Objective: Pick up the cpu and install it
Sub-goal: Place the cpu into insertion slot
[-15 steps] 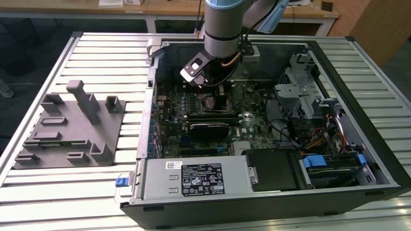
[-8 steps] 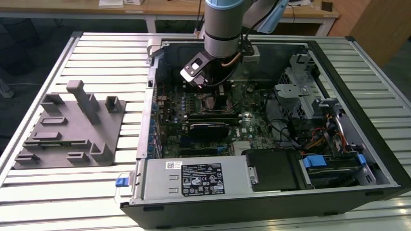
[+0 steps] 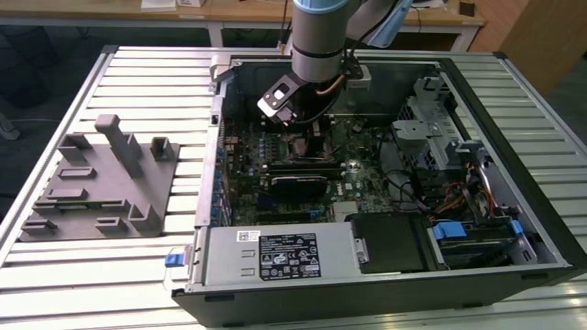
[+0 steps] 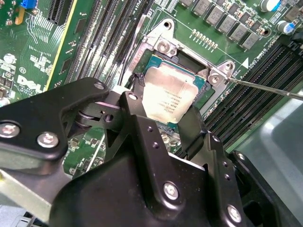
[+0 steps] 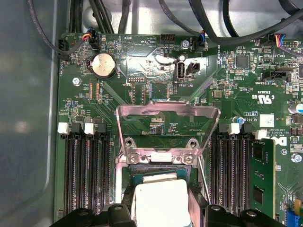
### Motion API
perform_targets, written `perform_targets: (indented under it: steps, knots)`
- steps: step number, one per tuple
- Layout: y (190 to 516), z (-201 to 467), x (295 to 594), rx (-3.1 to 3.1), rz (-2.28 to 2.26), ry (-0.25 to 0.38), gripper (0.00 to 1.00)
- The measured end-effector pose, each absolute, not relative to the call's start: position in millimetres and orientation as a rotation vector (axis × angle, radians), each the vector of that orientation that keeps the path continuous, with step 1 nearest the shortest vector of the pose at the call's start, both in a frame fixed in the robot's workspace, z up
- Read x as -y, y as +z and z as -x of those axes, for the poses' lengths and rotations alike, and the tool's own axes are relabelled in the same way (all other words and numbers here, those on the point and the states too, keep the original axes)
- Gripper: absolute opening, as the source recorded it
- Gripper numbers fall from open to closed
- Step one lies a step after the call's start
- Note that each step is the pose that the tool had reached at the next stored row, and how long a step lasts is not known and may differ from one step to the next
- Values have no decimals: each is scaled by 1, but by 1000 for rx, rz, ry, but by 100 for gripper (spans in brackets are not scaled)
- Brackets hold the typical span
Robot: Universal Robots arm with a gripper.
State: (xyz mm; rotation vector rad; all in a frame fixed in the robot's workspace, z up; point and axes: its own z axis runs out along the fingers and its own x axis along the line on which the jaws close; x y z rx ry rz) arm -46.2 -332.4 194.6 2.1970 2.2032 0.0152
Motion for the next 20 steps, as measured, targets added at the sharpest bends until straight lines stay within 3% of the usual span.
perform_targets:
  steps: [20]
  knots:
    - [197,49,332,-2167,-2255,39,53]
